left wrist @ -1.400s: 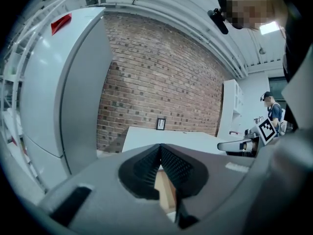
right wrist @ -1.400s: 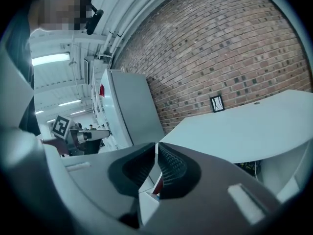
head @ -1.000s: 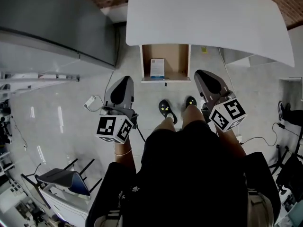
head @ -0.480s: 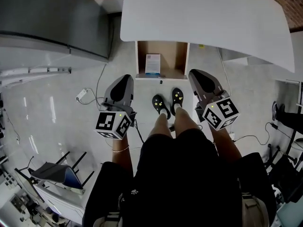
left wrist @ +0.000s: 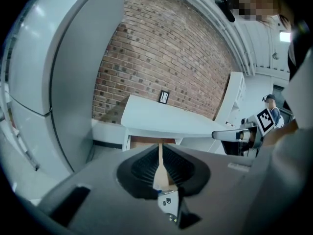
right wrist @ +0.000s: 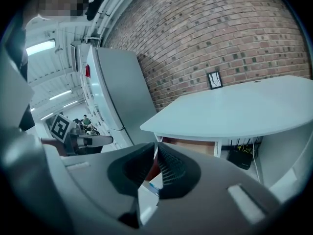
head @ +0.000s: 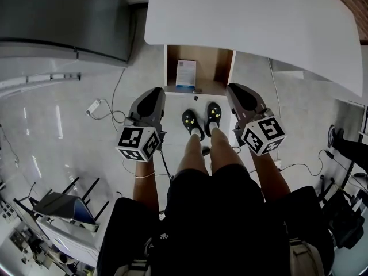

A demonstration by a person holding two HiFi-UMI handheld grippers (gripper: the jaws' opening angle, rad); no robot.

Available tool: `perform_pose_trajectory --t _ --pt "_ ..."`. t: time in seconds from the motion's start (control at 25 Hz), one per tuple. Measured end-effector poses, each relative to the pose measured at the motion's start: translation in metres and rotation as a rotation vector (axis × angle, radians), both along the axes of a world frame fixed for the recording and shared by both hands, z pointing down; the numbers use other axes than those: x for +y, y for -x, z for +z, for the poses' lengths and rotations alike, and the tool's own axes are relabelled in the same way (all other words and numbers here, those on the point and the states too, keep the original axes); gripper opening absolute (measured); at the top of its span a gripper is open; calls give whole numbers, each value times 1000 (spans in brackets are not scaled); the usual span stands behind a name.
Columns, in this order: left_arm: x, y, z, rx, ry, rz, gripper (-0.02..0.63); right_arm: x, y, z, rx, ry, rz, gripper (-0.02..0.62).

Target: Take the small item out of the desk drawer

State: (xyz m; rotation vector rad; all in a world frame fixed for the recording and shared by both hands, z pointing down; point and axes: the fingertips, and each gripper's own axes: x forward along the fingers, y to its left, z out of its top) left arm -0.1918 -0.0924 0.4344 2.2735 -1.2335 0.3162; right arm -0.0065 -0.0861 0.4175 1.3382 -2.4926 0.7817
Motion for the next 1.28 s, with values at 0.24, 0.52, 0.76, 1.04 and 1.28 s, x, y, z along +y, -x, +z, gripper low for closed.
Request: perform_pose_trajectory --t 0.24,0.52,0.76,1.04,1.28 --pt "-7 -5 36 0 62 12 44 -7 6 33 23 42 -22 26" --pt "-18 -10 78 -4 115 26 58 -13 16 73 47 92 -53 31" --pt "-21 -19 114 -34 172 69 81 -18 30 106 70 132 -89 38" --pt "-18 -28 155 -65 268 96 128 -20 40 142 93 192 -110 51" --pt "-19 -34 183 -93 343 111 153 -23 49 178 105 267 -135 68"
